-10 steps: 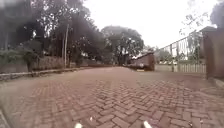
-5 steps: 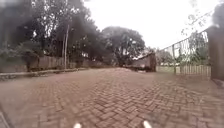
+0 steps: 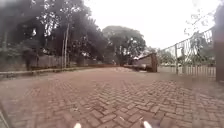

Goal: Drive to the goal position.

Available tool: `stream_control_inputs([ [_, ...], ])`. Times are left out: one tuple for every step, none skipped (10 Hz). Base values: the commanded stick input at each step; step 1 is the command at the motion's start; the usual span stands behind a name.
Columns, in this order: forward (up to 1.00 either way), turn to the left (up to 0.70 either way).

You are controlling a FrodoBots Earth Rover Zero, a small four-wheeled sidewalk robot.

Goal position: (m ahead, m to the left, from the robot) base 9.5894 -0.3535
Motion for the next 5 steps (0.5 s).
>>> stream_control_inputs([
  [0.50, -0.50],
  [0.50, -0.50],
  [0.50, -0.50],
  [0.50, -0.50],
  [0.50, -0.50],
])
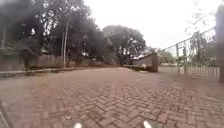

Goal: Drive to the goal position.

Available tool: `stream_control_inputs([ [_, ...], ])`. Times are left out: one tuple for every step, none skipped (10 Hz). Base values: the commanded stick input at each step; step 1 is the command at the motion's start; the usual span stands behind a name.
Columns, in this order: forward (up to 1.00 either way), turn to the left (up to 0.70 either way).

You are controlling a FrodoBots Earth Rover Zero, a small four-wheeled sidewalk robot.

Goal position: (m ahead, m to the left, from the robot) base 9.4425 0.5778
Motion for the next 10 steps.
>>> stream_control_inputs([
  [0.50, -0.50],
  [0.50, -0.50],
  [0.50, -0.50],
  [0.50, -0.50],
  [0.50, -0.50],
  [0.50, -0.49],
  [0.50, -0.49],
  [0.50, -0.25],
  [0.50, 0.01],
  [0.50, 0.02],
])
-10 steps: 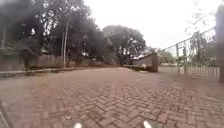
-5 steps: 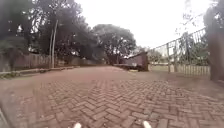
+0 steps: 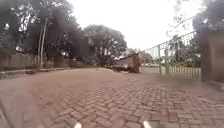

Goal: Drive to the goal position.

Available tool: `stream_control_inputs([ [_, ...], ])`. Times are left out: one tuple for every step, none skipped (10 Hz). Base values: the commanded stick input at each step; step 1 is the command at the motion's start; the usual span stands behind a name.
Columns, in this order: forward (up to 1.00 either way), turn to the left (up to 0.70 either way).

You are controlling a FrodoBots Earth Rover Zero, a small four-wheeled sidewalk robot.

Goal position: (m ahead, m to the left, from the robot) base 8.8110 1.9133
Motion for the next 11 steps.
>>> stream_control_inputs([
  [0.50, 0.01],
  [0.50, 0.00],
  [0.50, 0.00],
  [0.50, 0.00],
  [0.50, 0.00],
  [0.50, 0.00],
  [0.50, 0.00],
  [0.50, 0.00],
  [0.50, 0.02],
  [0.50, 0.13],
  [0.50, 0.25],
])
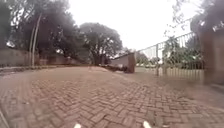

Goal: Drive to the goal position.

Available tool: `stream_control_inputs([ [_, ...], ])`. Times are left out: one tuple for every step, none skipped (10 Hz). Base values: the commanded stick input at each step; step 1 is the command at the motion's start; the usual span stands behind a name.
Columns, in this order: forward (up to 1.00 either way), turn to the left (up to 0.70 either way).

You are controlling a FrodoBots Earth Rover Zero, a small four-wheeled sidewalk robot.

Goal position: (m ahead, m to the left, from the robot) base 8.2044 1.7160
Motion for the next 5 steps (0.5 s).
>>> stream_control_inputs([
  [0.50, 0.13],
  [0.50, 0.12],
  [0.50, 0.50],
  [0.50, 0.50],
  [0.50, 0.16],
])
